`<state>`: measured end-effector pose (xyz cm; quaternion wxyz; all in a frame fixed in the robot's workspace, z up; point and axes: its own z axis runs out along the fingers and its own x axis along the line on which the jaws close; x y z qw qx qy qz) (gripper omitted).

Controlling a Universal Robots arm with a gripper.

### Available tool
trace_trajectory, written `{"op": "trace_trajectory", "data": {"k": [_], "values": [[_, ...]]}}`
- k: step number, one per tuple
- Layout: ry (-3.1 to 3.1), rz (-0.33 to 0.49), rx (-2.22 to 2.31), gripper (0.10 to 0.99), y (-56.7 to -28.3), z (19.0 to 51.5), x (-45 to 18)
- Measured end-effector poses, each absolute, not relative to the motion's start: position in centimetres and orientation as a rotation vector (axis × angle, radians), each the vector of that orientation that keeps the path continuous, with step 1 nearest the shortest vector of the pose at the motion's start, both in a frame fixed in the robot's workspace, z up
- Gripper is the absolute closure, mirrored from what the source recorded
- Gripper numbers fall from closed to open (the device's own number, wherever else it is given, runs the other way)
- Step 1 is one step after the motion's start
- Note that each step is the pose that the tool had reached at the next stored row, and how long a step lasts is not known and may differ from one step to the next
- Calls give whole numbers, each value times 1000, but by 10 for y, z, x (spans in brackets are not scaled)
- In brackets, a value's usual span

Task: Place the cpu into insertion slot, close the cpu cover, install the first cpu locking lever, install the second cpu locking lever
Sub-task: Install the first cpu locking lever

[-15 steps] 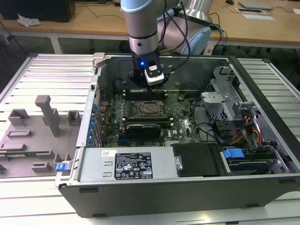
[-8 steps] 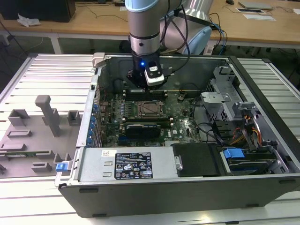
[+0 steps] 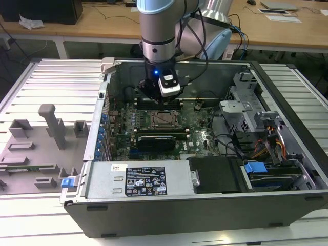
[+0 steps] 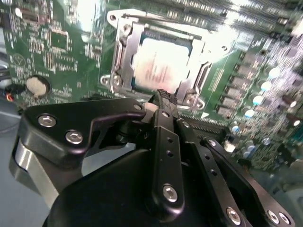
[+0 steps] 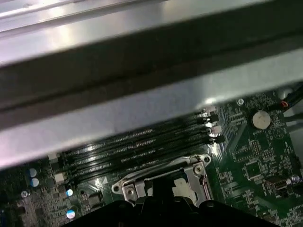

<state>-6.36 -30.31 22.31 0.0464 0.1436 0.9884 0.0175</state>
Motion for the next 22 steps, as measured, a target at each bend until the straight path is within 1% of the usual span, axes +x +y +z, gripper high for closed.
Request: {"op": "trace_trajectory", "data": {"k": [8, 22], "values": [[3022, 10, 423, 980, -317, 223, -64], [3081, 5, 227, 980, -319, 220, -49]]}}
